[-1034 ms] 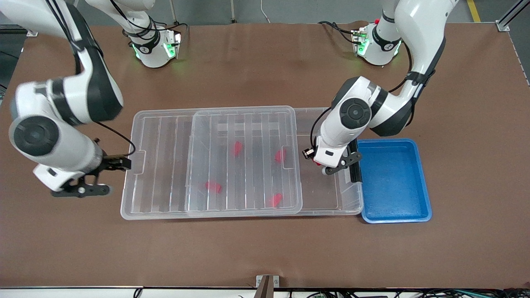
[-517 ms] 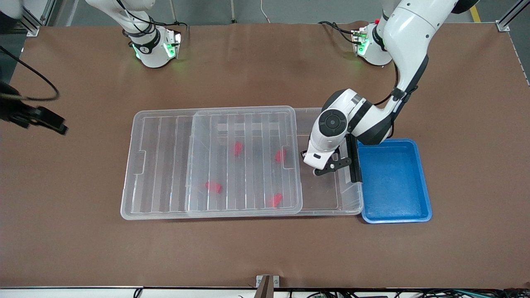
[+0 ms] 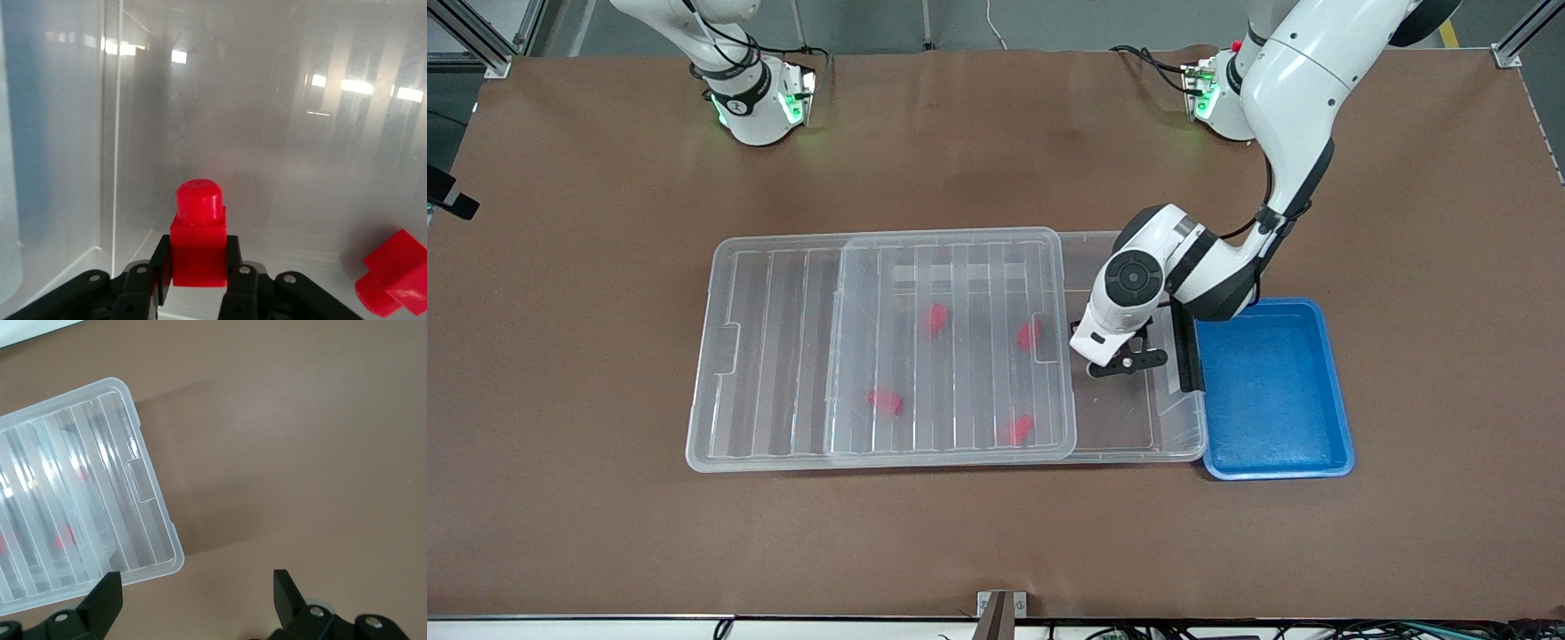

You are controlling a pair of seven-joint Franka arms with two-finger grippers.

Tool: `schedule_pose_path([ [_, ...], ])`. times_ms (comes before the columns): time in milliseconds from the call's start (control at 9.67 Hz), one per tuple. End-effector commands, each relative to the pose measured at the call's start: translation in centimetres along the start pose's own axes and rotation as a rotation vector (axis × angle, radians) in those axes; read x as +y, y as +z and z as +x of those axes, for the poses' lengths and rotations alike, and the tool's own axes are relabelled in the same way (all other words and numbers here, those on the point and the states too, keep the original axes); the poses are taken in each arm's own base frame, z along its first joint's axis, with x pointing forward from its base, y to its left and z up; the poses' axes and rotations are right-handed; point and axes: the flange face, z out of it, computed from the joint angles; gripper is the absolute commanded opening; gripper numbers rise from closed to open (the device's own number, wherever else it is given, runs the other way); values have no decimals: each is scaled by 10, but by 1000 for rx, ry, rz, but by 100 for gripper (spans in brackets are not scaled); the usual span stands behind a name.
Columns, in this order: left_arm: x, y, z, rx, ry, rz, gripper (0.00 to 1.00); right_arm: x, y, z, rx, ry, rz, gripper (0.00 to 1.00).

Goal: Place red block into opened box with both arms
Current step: 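Lower the red block into the open box and open the left gripper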

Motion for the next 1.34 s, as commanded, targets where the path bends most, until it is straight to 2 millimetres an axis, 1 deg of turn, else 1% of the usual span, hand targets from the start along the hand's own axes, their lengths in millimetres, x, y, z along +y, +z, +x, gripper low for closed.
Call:
schedule_pose_path([
  [0, -5, 32, 0, 11, 33, -9, 4, 16, 4, 0, -5, 18, -16, 100],
  [103, -5, 34, 1, 13, 32, -13, 5, 23, 9, 3, 0, 27, -35, 100],
  [207, -6, 35, 2, 11, 30, -13, 15, 25, 6, 5, 35, 32, -113, 100],
  [414, -9, 29, 5, 18, 8, -15, 97, 28, 5, 6, 38, 31, -120, 100],
  [517, -8, 26, 5, 21, 8, -15, 100, 27, 6, 6, 36, 23, -119, 100],
  [621, -14, 18, 10, 30, -3, -16, 100, 23, 6, 5, 36, 16, -117, 100],
  [828, -16, 2, 10, 44, -2, -7, 99, 19, 6, 5, 30, -38, -116, 100],
  [1034, -20, -17, 8, 50, 9, 16, 99, 18, 7, 4, 27, -45, -104, 100],
  [1241, -16, -40, 4, 71, 14, 14, 97, 16, 7, 5, 27, -49, -104, 100],
])
